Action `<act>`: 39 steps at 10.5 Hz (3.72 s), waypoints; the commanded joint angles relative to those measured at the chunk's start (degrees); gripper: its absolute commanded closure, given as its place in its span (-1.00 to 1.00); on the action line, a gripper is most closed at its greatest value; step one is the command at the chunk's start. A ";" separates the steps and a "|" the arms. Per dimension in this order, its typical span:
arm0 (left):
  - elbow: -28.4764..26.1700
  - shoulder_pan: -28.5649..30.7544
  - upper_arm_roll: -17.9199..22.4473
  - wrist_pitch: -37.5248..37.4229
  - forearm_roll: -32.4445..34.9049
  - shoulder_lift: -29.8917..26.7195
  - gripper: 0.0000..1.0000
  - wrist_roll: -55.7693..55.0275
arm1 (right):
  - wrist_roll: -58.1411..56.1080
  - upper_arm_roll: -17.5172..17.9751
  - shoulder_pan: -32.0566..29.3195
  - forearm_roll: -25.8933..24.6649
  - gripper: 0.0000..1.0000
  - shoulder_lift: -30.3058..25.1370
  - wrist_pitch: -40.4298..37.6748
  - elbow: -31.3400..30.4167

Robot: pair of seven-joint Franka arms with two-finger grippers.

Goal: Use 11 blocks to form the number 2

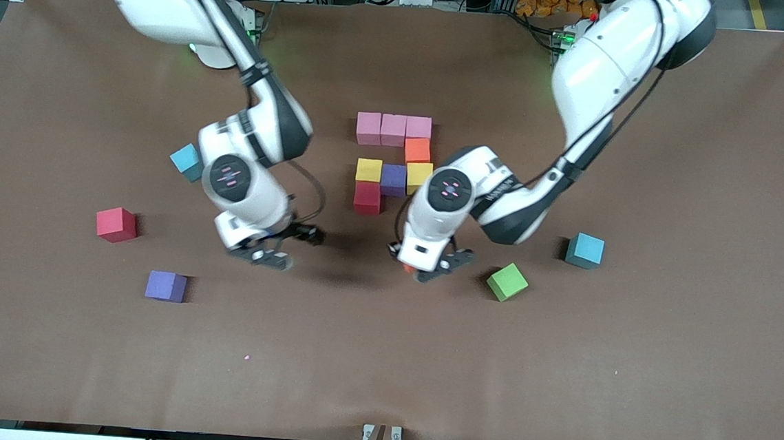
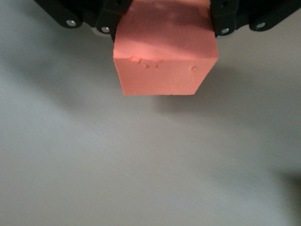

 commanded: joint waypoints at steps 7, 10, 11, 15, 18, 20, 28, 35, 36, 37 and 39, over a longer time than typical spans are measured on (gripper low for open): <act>7.61 -9.52 3.03 1.99 -0.59 6.28 -0.07 10.89 | -24.63 0.68 -19.45 -7.37 -1.00 12.27 -0.34 14.78; 7.52 -10.49 3.12 -1.17 -4.81 6.02 -0.21 13.89 | -31.22 0.68 -22.18 -7.91 -1.00 14.31 0.10 15.94; 7.52 -10.75 3.12 -2.04 -4.82 6.02 -0.29 14.06 | -32.63 0.68 -22.63 -7.99 -1.00 14.48 0.10 15.94; 7.52 -11.37 3.29 -3.20 -4.64 5.93 -0.32 16.43 | -31.86 0.77 -23.07 -6.85 -1.00 15.63 1.41 15.50; 7.52 -11.20 3.73 -3.20 -4.64 6.02 -0.32 19.77 | -31.85 0.77 -23.42 -6.77 -1.00 16.77 1.68 15.23; 7.52 -11.20 3.73 -3.11 -4.64 6.02 -0.32 20.13 | -31.86 0.77 -23.42 -6.85 -1.00 16.86 1.33 14.54; 7.52 -11.55 3.91 -1.01 -4.73 6.89 -0.32 20.13 | -31.95 0.94 -22.90 -6.85 -0.03 16.51 1.24 13.39; 6.91 -12.78 4.61 -0.65 -4.64 7.07 -0.41 19.60 | -25.19 1.82 -18.51 -5.45 -0.05 14.22 -6.29 14.18; 6.91 -12.78 4.70 -0.65 -4.56 7.07 -0.75 19.60 | -23.78 1.91 -17.89 -5.36 -0.05 13.79 -8.32 15.31; 6.82 -12.69 4.87 -0.65 -4.73 6.98 -1.00 19.78 | -23.68 3.21 -18.14 -4.05 -0.05 13.61 -10.95 16.54; 6.91 -12.69 4.96 -0.65 -4.91 6.55 -1.00 19.43 | -23.16 3.84 -17.80 -2.46 -0.06 13.43 -15.00 18.04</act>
